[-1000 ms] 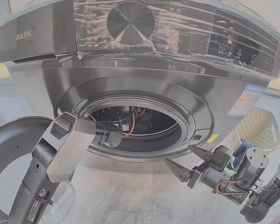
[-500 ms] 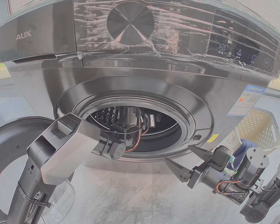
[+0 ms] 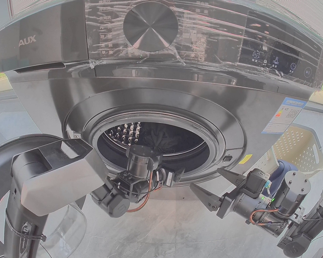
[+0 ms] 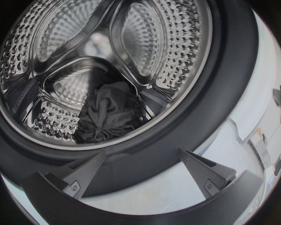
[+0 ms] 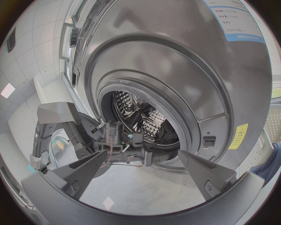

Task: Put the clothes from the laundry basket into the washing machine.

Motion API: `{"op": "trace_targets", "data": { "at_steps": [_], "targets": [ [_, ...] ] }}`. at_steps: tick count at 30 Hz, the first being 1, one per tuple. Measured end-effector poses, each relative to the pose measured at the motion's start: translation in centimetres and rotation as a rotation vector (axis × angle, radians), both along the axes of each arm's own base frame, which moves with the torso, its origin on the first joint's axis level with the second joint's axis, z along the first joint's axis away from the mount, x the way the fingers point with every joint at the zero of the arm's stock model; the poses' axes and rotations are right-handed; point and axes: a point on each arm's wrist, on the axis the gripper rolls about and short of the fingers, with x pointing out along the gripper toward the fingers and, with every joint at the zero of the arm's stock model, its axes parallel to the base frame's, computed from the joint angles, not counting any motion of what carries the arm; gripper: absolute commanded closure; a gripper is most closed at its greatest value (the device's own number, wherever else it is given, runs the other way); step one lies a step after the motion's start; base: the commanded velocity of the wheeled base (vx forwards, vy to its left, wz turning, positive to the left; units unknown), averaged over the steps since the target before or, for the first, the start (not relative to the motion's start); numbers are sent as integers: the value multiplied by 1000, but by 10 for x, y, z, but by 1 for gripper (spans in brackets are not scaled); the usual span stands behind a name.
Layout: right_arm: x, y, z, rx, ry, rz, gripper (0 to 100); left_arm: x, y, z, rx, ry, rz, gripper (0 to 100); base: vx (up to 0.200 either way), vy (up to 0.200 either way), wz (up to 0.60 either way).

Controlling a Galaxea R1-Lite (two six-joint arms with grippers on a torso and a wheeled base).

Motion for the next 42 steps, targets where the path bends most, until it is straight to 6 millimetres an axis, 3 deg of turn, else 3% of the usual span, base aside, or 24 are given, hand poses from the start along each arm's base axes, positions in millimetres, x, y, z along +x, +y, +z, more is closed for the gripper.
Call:
{"op": "trace_targets", "data": {
  "at_steps": [5,10,16,24,32,42],
  "targets": [
    [-4,-3,-1,-7,8,-1,0,-38,9,4,-2,21,-65,0,0,0,0],
    [-14,-13,-1,-19,19,-9,0,-77,21,28,-43,25,-103,0,0,0,0],
    [-28,-41,0,-35,35,-72,0,-127,49,61,-86,12,-127,0,0,0,0],
    [-42,-81,3,-68,74,-238,0,-180,97,81,-136,-43,-102,0,-200,0,0],
    [-65,-101,10,-100,117,-322,0,-211,126,91,-144,-115,-80,0,-200,0,0],
    [-108,-126,16,-109,128,-396,0,-243,164,99,-160,-172,-25,0,-200,0,0]
  ]
}}
